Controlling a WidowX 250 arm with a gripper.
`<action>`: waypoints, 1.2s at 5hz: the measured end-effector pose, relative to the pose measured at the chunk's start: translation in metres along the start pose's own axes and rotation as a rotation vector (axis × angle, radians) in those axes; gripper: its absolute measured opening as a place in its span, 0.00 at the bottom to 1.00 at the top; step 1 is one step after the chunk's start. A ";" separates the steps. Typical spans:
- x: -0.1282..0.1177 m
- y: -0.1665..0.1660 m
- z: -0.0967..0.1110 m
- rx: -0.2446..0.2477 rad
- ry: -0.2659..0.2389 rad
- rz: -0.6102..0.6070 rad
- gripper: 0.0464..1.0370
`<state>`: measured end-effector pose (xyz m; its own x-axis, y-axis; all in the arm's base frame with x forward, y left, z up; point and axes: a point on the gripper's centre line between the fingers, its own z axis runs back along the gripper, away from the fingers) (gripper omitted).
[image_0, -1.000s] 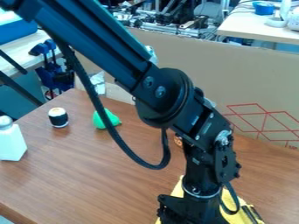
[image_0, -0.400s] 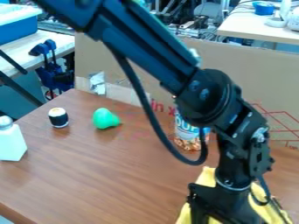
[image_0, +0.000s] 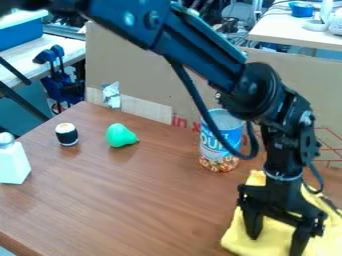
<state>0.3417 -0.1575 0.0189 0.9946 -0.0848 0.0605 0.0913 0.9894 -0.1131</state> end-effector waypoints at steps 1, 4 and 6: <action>0.028 -0.001 0.008 0.028 -0.024 -0.039 0.96; 0.041 -0.006 0.016 0.037 -0.059 -0.112 0.96; 0.040 -0.026 0.081 -0.023 -0.267 -0.110 0.96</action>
<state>0.3753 -0.1771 0.1045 0.9304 -0.1543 0.3325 0.2019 0.9728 -0.1135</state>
